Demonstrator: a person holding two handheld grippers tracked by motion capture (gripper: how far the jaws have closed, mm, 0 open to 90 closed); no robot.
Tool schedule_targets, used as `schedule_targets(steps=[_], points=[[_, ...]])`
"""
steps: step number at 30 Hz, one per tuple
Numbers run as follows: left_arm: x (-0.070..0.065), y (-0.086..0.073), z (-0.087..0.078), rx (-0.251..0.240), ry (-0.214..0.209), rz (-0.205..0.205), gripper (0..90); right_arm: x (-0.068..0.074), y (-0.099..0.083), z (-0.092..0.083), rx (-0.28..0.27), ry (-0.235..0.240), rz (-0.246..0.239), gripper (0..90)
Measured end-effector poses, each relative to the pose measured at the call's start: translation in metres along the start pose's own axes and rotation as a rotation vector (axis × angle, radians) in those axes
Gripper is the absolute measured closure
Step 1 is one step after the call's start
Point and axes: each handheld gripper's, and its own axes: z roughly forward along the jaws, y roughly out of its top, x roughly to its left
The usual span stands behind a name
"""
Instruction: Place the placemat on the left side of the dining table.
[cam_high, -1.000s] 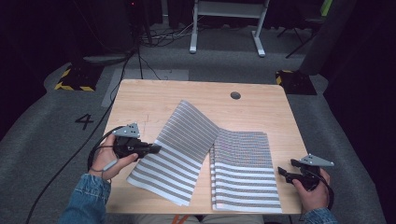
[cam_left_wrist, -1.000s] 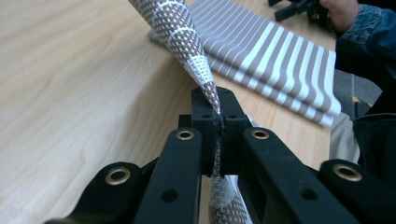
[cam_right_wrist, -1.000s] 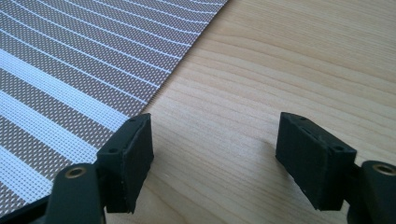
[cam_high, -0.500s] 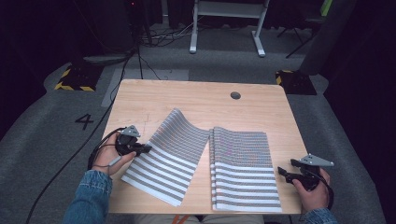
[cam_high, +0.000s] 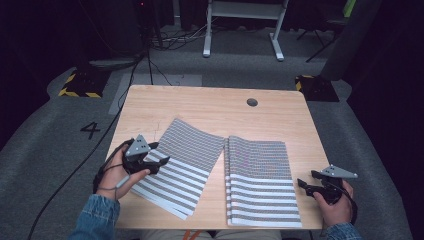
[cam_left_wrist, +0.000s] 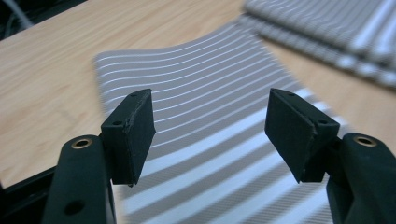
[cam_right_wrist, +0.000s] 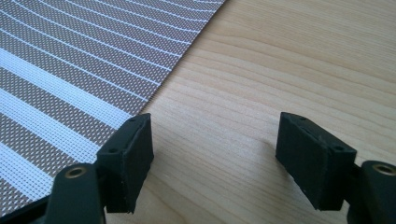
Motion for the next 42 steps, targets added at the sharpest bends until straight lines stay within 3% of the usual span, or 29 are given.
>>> schedule_targets(steps=[3, 5, 8, 11, 13, 18, 23, 25, 29, 33, 37, 42], points=[[-0.028, -0.001, -0.002, -0.008, -0.045, -0.001, 33.4, 0.0, 0.0, 0.0, 0.0, 0.0, -0.001, 27.4], [-0.043, -0.004, -0.001, -0.002, -0.068, 0.021, 33.2, 0.0, 0.0, 0.0, 0.0, 0.0, 0.0, 27.4], [-0.062, -0.014, 0.002, -0.011, -0.103, 0.006, 33.3, 0.0, 0.0, 0.0, 0.0, 0.0, -0.002, 27.4], [-0.077, -0.026, 0.01, 0.002, -0.127, -0.003, 33.3, 0.0, 0.0, 0.0, 0.0, 0.0, 0.0, 27.4], [-0.085, -0.034, 0.016, 0.022, -0.121, -0.007, 33.8, 0.0, 0.0, 0.0, 0.0, 0.0, -0.001, 27.4], [-0.101, -0.05, 0.033, 0.068, -0.143, 0.019, 34.4, 0.0, 0.0, 0.0, 0.0, 0.0, -0.001, 27.3], [-0.107, -0.06, 0.044, 0.098, -0.16, 0.011, 33.8, 0.0, 0.0, 0.0, 0.0, 0.0, -0.001, 27.4], [-0.109, -0.062, 0.047, 0.155, -0.153, 0.016, 34.1, 0.0, 0.0, 0.0, 0.0, 0.0, -0.001, 27.4], [-0.112, -0.061, 0.047, 0.165, -0.119, 0.047, 33.4, 0.0, 0.0, 0.0, 0.0, 0.0, 0.0, 27.4], [-0.112, -0.061, 0.047, 0.156, -0.115, 0.043, 35.1, 0.0, 0.0, 0.0, -0.001, 0.0, -0.002, 27.4], [-0.109, -0.062, 0.046, 0.143, -0.105, 0.01, 48.3, 0.0, 0.0, 0.0, 0.0, 0.0, 0.0, 27.4], [-0.1, -0.063, 0.043, 0.125, -0.099, -0.071, 65.8, 0.0, 0.0, 0.0, 0.0, 0.0, -0.001, 27.4]])
